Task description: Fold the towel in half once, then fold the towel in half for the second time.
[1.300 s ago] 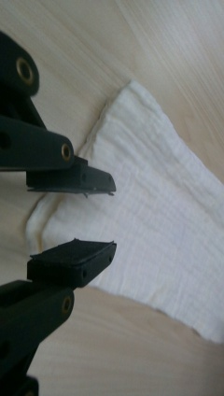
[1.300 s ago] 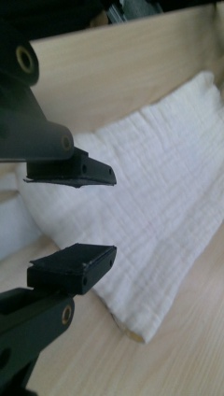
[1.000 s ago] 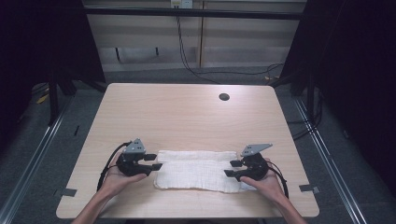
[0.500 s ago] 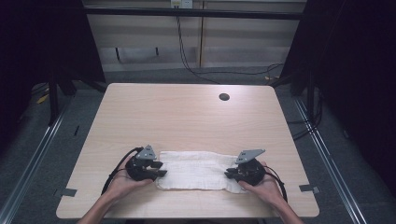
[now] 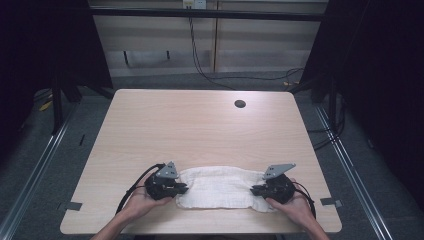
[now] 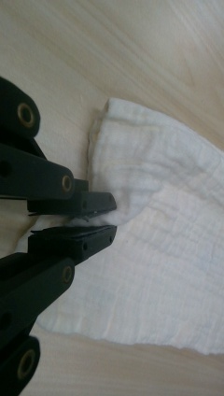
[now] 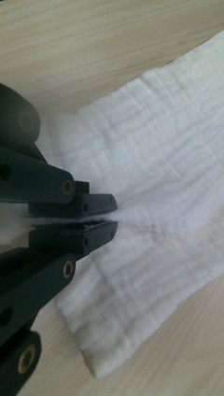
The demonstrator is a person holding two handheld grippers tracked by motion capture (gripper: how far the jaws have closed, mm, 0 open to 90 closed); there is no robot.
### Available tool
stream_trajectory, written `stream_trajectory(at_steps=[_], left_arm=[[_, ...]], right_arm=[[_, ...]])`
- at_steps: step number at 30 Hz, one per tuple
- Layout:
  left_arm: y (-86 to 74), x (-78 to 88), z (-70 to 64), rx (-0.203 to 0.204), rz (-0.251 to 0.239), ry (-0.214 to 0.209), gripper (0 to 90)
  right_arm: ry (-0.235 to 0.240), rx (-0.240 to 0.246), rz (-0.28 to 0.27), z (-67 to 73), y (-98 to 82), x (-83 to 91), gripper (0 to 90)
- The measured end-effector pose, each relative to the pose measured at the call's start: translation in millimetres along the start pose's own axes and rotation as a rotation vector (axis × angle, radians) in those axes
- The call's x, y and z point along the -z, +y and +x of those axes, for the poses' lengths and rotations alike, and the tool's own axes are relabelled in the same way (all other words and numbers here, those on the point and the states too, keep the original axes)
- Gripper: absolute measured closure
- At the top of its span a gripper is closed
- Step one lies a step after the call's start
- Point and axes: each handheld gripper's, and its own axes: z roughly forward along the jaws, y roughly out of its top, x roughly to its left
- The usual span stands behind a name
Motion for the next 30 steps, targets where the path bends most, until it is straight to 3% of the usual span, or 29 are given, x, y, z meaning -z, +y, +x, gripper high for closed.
stream_trajectory(at_steps=[6,10,12,20,23,27,30], left_arm=[[0.0,-0.3,-0.3,0.020,0.003,-0.034,82.3],[0.1,0.8,0.3,0.017,-0.009,-0.034,77.5],[1.1,4.7,2.7,0.020,-0.031,-0.044,71.3],[4.9,21.3,17.2,0.083,-0.113,0.005,51.5],[3.3,24.1,21.1,0.110,-0.114,0.034,47.1],[1.6,25.5,26.6,0.131,-0.127,0.028,42.7],[2.8,26.6,29.3,0.125,-0.099,0.056,40.4]], right_arm=[[-0.002,-0.020,-0.001,3.1,-5.5,4.4,83.8],[-0.009,-0.010,-0.005,2.9,-3.7,5.4,71.5],[-0.007,-0.032,-0.041,1.4,-3.0,9.8,67.8],[-0.005,-0.051,-0.125,7.0,0.4,21.9,56.6],[0.013,-0.038,-0.127,10.2,4.6,20.9,54.0],[0.030,-0.033,-0.137,13.8,10.1,17.9,53.1],[0.041,-0.023,-0.147,20.2,15.7,15.7,53.3]])
